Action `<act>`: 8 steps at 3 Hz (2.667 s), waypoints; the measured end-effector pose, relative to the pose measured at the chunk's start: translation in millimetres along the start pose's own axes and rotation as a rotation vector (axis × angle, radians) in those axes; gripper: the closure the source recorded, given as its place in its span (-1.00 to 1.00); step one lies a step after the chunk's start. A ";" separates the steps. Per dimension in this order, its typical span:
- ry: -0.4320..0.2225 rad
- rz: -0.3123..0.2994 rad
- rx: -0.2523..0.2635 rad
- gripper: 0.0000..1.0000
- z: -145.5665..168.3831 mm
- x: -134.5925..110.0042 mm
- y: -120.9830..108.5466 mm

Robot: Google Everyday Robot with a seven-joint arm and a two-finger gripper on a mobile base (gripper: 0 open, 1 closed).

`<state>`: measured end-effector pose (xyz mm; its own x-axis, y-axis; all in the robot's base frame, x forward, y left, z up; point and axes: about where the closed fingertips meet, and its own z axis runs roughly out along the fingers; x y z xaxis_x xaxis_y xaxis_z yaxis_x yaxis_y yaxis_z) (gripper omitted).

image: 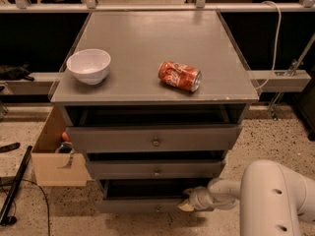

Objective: Open bottom drawer

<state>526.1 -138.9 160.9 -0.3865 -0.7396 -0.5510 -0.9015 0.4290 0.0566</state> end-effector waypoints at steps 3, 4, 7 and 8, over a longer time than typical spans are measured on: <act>-0.002 0.006 -0.017 1.00 -2.6 6.4 11.8; -0.002 0.006 -0.017 0.62 -2.6 6.4 11.8; -0.002 0.006 -0.017 -0.88 -2.5 6.4 11.9; -0.002 0.006 -0.017 -0.62 -2.5 6.5 12.0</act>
Offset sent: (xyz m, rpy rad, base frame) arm -0.0905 -0.0166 -0.0295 0.0477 0.0524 0.0022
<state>512.3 -139.9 160.1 -0.3920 -0.7359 -0.5520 -0.9023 0.4246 0.0746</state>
